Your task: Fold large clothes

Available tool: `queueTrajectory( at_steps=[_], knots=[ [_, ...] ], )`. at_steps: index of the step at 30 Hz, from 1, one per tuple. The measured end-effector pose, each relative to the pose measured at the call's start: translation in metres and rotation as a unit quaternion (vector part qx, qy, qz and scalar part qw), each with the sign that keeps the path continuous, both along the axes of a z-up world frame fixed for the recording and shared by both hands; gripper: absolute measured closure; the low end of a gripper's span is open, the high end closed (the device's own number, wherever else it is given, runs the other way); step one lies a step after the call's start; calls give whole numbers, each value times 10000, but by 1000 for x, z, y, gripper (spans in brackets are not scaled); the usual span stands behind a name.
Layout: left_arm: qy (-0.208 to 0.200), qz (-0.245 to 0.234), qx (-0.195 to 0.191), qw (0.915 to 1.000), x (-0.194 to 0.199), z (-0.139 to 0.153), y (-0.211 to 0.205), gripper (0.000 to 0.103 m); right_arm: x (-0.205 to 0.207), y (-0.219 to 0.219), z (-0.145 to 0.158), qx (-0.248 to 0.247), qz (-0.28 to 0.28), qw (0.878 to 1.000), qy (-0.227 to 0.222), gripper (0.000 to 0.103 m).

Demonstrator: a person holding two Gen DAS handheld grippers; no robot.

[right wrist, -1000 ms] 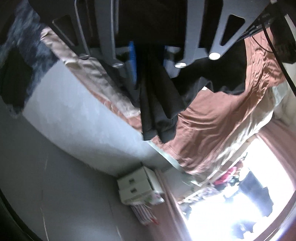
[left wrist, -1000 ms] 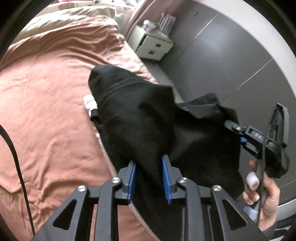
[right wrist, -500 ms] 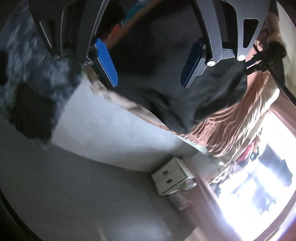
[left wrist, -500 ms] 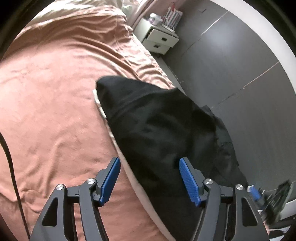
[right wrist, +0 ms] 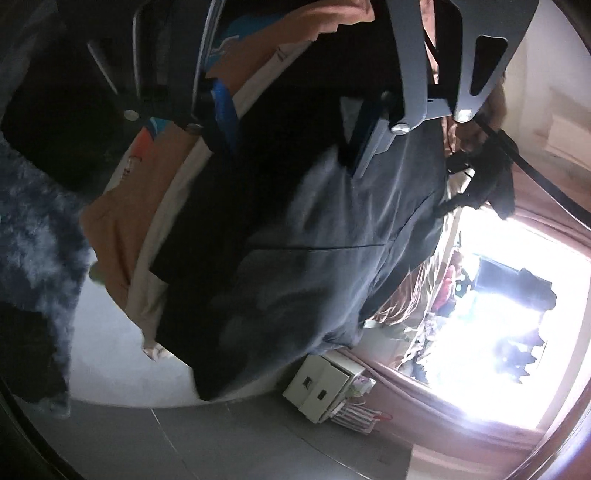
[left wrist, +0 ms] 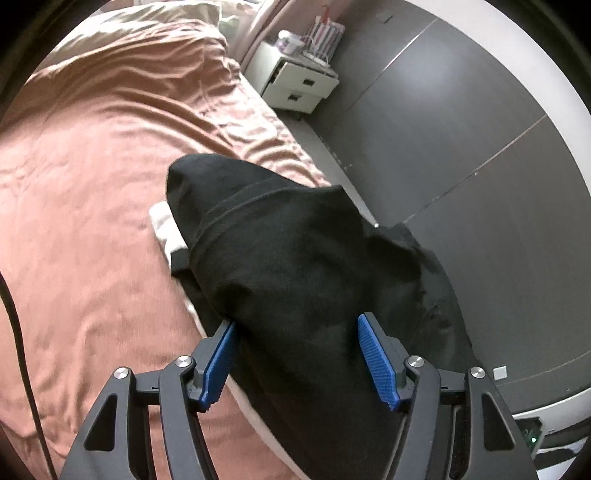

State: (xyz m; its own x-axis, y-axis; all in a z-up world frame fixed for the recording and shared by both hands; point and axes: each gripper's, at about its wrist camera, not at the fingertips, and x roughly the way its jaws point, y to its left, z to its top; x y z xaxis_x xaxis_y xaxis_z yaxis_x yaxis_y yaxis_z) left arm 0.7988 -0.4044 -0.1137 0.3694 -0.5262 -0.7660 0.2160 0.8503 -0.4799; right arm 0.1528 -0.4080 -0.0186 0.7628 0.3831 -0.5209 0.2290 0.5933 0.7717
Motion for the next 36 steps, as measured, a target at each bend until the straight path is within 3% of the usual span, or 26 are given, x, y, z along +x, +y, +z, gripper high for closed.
queueTrajectory(
  at_steps=[4, 11, 13, 15, 20, 22, 24, 27, 34, 36],
  knots=[
    [-14, 55, 54, 10000, 3, 0, 7, 36, -6, -2, 13, 52, 7, 10000, -75, 62],
    [-207, 111, 247, 9994, -13, 17, 35, 36, -24, 4, 30, -452, -81, 9989, 43, 60],
    [-265, 105, 274, 9992, -20, 25, 43, 36, -31, 12, 38, -576, -104, 9983, -4, 53],
    [-353, 60, 327, 9988, -33, 33, 51, 36, -43, 21, 52, -704, -49, 9974, -177, 37],
    [-560, -83, 351, 9978, -72, 55, 74, 35, -73, 52, 71, -1133, 0, 9930, -330, 33],
    [-666, -117, 405, 9969, -89, 63, 83, 30, -85, 68, 77, -1323, -36, 9906, -354, 26],
    [-834, -149, 456, 9954, -107, 73, 92, 16, -97, 83, 81, -1465, -73, 9884, -397, 25],
    [-1055, -198, 475, 9931, -136, 88, 107, 9, -112, 101, 88, -1666, -134, 9850, -422, 21],
    [-1560, -267, 446, 9864, -205, 117, 142, 1, -150, 134, 103, -2039, -390, 9768, -526, 11],
    [-1676, -262, 426, 9846, -224, 124, 153, 1, -161, 144, 109, -2189, -441, 9728, -610, 3]
  ],
)
